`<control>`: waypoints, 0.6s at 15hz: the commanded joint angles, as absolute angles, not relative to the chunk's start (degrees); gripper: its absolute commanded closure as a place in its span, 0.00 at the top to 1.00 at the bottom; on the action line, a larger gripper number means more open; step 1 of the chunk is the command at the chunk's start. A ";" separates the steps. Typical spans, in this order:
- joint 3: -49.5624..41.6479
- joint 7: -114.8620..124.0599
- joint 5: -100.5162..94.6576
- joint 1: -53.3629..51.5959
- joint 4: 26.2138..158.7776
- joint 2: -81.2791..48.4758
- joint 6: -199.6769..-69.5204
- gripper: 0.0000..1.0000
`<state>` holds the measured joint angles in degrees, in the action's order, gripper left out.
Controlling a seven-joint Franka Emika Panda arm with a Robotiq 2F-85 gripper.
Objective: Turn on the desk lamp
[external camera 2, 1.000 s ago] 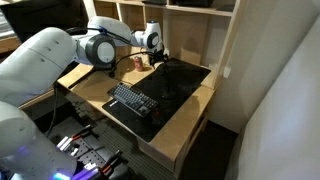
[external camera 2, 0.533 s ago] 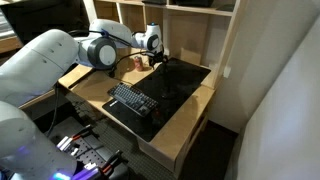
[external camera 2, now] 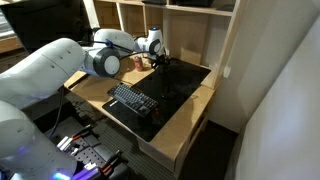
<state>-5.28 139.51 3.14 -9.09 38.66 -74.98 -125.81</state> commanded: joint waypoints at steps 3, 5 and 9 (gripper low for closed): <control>-4.11 140.03 3.18 -8.39 30.37 -80.42 -124.45 1.00; -4.61 139.81 3.66 -8.59 30.69 -80.22 -125.28 1.00; -4.70 139.96 3.63 -8.62 30.06 -80.46 -125.15 0.61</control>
